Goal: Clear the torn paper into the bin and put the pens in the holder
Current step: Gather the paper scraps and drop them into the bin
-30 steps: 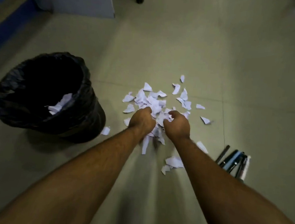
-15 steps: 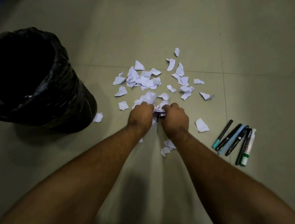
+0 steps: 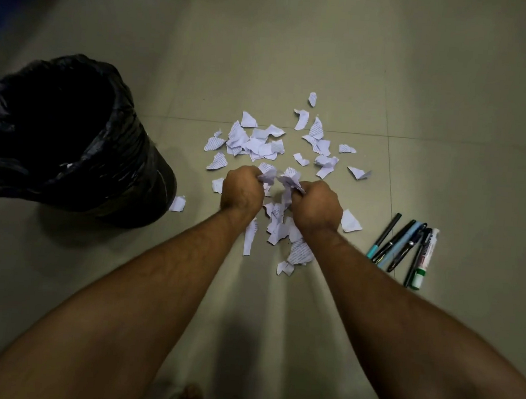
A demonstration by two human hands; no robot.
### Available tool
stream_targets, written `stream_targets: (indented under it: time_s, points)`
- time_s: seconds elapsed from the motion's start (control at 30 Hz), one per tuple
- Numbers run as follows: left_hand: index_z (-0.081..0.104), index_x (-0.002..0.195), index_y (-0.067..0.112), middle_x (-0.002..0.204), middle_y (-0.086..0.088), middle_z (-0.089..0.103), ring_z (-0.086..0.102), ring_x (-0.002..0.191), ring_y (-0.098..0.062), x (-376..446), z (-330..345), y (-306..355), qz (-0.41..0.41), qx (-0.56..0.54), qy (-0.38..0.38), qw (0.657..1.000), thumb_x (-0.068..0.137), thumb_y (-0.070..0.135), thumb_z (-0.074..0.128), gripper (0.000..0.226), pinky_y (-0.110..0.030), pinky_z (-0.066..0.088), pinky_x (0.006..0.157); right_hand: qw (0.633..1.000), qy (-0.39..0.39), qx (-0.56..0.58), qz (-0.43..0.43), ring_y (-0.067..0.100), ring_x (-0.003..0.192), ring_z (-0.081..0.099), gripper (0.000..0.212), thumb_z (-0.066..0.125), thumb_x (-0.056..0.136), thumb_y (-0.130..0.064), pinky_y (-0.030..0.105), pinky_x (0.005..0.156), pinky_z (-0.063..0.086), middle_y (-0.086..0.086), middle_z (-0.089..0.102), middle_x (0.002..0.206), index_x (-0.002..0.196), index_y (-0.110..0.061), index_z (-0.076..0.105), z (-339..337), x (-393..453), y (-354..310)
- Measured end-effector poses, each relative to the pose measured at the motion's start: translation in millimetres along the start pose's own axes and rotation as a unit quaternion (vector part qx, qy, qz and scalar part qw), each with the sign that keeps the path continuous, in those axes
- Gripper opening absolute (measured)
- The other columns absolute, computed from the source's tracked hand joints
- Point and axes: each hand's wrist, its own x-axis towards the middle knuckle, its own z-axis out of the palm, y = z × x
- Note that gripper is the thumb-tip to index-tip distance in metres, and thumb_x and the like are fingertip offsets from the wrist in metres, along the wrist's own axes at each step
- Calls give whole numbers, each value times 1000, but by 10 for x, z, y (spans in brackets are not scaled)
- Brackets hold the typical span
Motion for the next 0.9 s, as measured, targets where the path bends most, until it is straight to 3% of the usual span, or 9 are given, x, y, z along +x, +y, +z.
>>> stream_targets:
  time_s: [0.2, 0.3, 0.37, 0.43, 0.63, 0.73, 0.9]
  points:
    - [69, 76, 8, 74, -7, 64, 53, 70, -24, -107, -572, 180, -1, -59, 26, 998, 86, 12, 54, 19, -24, 33, 59, 994, -4, 106, -33, 35, 82, 65, 39, 48, 99, -40, 28, 65, 38, 14, 70, 86, 82, -12, 67, -419, -169, -450]
    - [63, 66, 9, 64, -8, 57, 51, 66, -25, -150, -1045, 272, -23, -96, 51, 994, 86, 14, 57, 22, -24, 33, 58, 985, -18, 163, -45, 33, 73, 61, 41, 50, 98, -35, 28, 62, 37, 11, 61, 71, 60, -18, 47, -626, -231, -861]
    - [55, 59, 11, 58, -13, 49, 46, 61, -22, -120, -1422, 300, -37, -114, 75, 990, 87, 18, 60, 29, -25, 32, 57, 979, -14, 192, -61, 30, 67, 55, 43, 52, 96, -32, 28, 60, 35, 6, 56, 66, 56, -20, 41, -787, -277, -1202]
    - [51, 57, 10, 62, -19, 52, 47, 61, -24, -51, -1819, 268, -40, -127, 95, 987, 85, 20, 61, 31, -25, 33, 58, 972, -11, 218, -90, 30, 66, 53, 38, 54, 95, -31, 30, 59, 35, 10, 59, 67, 60, -17, 47, -911, -315, -1588]
    - [64, 66, 8, 72, -10, 67, 56, 67, -21, 173, -2800, -224, -73, -161, 169, 970, 90, 49, 59, 48, -24, 41, 62, 953, -41, 240, -181, 37, 78, 63, 30, 57, 93, -34, 35, 68, 48, 14, 72, 82, 80, -11, 70, -878, -522, -2827]
    - [70, 75, 8, 74, -8, 68, 57, 70, -18, 210, -3165, -629, -86, -131, 190, 969, 84, 38, 69, 31, -24, 41, 63, 949, -74, 220, -215, 39, 86, 65, 30, 57, 93, -36, 36, 72, 51, 16, 73, 91, 91, -10, 73, -662, -655, -3259]
    - [53, 56, 14, 68, -7, 63, 63, 71, -30, 175, -3285, -1198, -114, -92, 163, 976, 78, 44, 58, 37, -26, 40, 60, 960, -141, 98, -219, 35, 92, 66, 34, 56, 92, -43, 29, 69, 42, 13, 71, 100, 99, -13, 70, -205, -764, -3589]
